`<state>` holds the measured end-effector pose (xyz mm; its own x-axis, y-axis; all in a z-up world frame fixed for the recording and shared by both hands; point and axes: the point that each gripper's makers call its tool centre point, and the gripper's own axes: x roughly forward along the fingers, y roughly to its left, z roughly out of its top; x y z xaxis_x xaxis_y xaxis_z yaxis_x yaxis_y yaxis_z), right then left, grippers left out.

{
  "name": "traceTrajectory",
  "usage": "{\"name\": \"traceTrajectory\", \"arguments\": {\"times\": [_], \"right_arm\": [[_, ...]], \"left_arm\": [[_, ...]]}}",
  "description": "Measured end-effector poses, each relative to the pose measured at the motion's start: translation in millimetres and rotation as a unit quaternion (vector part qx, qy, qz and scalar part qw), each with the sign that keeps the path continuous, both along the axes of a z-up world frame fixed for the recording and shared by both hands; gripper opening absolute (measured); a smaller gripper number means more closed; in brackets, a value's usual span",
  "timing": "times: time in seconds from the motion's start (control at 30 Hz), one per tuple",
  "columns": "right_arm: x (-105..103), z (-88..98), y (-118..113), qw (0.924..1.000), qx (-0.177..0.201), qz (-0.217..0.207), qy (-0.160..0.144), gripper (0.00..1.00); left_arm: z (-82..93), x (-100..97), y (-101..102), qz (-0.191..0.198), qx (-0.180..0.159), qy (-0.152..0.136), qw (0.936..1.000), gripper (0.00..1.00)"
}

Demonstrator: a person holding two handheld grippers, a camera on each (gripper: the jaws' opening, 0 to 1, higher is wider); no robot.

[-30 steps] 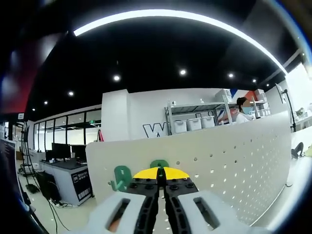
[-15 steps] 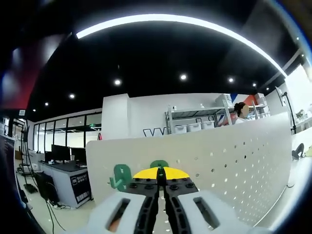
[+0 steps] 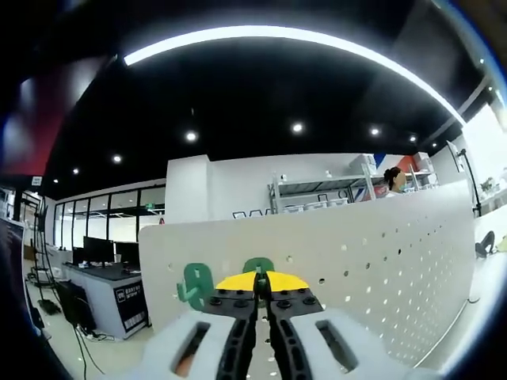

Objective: Insert the hook assembly into the mounting plate slot until the hook locks in place.

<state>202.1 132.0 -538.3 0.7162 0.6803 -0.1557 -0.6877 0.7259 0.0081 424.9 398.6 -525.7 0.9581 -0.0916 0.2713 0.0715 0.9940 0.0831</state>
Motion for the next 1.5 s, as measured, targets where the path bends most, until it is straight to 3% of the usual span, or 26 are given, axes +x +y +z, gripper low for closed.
{"name": "traceTrajectory", "arguments": {"times": [0.1, 0.53, 0.97, 1.5], "right_arm": [[-0.4, 0.7, -0.9, 1.0, 0.001, -0.001, -0.001, 0.79], [-1.6, 0.6, -1.5, 1.0, 0.006, 0.0, 0.0, 0.79], [-6.3, 1.7, 2.7, 0.9999, 0.009, 0.007, -0.002, 0.79], [-13.6, 5.4, 8.3, 0.9998, 0.012, 0.017, -0.006, 0.79]], "left_arm": [[-8.2, 0.9, -0.9, -0.002, 0.0, 0.017, 0.9999, 0.03], [-14.8, -1.9, -3.9, -0.01, -0.002, 0.034, 0.9994, 0.02], [-18.6, -12.3, -9.5, -0.028, -0.018, 0.049, 0.9982, 0.14], [-16.8, -27.2, -16.6, -0.048, -0.01, 0.061, 0.997, 0.25]]}}
